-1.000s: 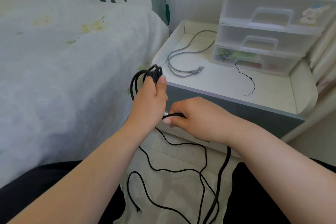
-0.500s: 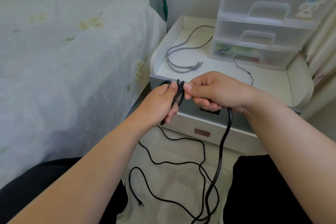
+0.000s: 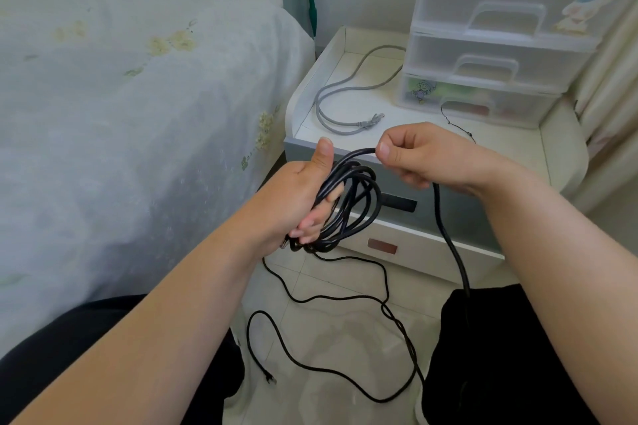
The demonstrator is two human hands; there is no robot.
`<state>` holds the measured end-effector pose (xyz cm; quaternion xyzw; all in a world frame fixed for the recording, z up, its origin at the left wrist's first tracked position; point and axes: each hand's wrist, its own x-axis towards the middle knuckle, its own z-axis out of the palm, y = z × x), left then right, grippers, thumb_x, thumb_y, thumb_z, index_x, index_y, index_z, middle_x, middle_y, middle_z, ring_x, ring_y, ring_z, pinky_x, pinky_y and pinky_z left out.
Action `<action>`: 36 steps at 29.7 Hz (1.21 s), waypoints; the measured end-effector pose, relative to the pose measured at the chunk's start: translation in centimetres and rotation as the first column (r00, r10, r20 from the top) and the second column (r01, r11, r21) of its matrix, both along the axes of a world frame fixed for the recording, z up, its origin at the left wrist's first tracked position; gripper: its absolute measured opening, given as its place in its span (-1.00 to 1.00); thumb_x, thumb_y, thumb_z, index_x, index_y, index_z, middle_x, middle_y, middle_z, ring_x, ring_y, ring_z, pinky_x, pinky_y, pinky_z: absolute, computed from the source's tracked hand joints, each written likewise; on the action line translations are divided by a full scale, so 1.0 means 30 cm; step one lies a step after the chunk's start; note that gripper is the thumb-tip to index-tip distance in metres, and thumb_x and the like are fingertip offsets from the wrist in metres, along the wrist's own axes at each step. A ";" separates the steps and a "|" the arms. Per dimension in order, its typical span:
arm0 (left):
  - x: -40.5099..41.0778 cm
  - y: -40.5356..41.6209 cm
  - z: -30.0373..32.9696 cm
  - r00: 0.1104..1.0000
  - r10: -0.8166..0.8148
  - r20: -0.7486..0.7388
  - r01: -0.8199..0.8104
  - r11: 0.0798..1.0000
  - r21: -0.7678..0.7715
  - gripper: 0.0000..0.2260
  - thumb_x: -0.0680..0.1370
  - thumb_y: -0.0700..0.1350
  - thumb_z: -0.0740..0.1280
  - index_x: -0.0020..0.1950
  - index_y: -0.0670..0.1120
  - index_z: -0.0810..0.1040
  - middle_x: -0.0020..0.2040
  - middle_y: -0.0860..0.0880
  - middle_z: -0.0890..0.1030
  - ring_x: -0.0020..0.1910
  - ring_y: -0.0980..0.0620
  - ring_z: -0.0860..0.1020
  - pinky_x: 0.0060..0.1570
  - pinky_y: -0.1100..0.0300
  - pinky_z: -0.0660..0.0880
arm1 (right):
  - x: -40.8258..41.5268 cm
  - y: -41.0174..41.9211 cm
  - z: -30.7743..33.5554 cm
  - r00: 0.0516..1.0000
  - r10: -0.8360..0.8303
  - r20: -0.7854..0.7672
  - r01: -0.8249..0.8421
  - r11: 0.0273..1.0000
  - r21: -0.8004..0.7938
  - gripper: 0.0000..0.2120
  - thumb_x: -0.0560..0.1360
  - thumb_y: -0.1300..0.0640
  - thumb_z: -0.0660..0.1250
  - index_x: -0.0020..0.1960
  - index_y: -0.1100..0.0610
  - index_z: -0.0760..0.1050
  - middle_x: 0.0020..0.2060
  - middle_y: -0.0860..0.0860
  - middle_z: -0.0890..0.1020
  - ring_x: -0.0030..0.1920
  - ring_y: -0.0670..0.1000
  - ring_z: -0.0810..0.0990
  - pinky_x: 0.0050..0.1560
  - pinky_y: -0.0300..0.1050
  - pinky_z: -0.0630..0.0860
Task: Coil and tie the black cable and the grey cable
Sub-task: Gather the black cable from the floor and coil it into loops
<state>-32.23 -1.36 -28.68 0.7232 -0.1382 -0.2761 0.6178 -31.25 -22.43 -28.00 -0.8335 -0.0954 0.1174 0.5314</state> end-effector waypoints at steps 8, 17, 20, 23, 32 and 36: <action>0.021 0.064 0.038 0.966 -0.008 -0.257 -0.122 0.864 -0.488 -0.62 0.63 0.00 0.00 -0.32 -0.10 0.35 -0.67 0.09 0.19 -0.74 0.17 0.12 -0.64 0.34 0.09 | -0.004 0.028 -0.063 0.985 -0.171 -0.030 0.172 0.983 0.064 -0.57 0.59 -0.14 0.10 -0.30 0.13 0.41 -0.58 -0.15 0.27 -0.52 -0.06 0.21 -0.52 -0.25 0.24; 0.070 0.083 0.052 0.824 0.196 -0.532 -0.524 0.621 -0.582 -0.68 0.59 -0.10 0.07 -0.36 -0.07 0.36 -0.66 0.08 0.18 -0.74 0.16 0.12 -0.69 0.33 0.08 | -0.076 0.173 -0.155 1.000 -0.016 0.010 0.019 0.806 -0.592 -0.75 0.62 -0.07 0.07 -0.04 0.09 0.36 -0.30 -0.06 0.46 -0.27 -0.01 0.46 -0.29 -0.11 0.35; 0.081 0.083 0.046 0.747 0.291 -0.597 -0.646 0.529 -0.550 -0.70 0.56 -0.15 0.07 -0.37 -0.07 0.35 -0.64 0.09 0.19 -0.71 0.15 0.12 -0.67 0.33 0.09 | -0.110 0.222 -0.166 0.993 0.080 0.087 0.013 0.656 -0.754 -0.74 0.61 -0.05 0.08 0.12 0.13 0.26 -0.38 -0.03 0.40 -0.38 0.02 0.41 -0.37 -0.05 0.32; 0.091 0.080 0.034 0.684 0.360 -0.634 -0.721 0.460 -0.518 -0.70 0.55 -0.16 0.08 -0.38 -0.06 0.36 -0.62 0.09 0.21 -0.69 0.15 0.12 -0.64 0.34 0.10 | -0.148 0.272 -0.180 0.964 0.212 0.163 0.023 0.541 -0.841 -0.76 0.61 0.06 0.10 0.20 0.18 0.23 -0.41 -0.01 0.39 -0.43 0.08 0.37 -0.46 -0.08 0.26; 0.102 0.044 -0.003 0.563 0.663 -0.493 -0.825 0.413 -0.386 -0.64 0.62 0.11 0.17 -0.29 -0.07 0.34 -0.54 0.04 0.23 -0.62 0.10 0.15 -0.58 0.29 0.17 | -0.200 0.335 -0.137 0.936 0.330 0.120 -0.020 0.391 -0.920 -0.45 0.36 0.46 0.19 0.32 0.23 0.24 -0.30 0.03 0.43 -0.45 0.04 0.30 -0.53 -0.14 0.12; 0.101 0.027 -0.008 0.578 0.708 -0.406 -0.812 0.451 -0.370 -0.65 0.63 0.08 0.17 -0.28 -0.08 0.32 -0.54 0.03 0.24 -0.62 0.09 0.16 -0.58 0.29 0.20 | -0.164 0.305 -0.130 0.940 0.290 0.177 0.016 0.485 -0.874 -0.63 0.35 0.47 0.14 0.09 0.17 0.36 -0.26 0.05 0.56 -0.42 0.06 0.40 -0.49 -0.15 0.25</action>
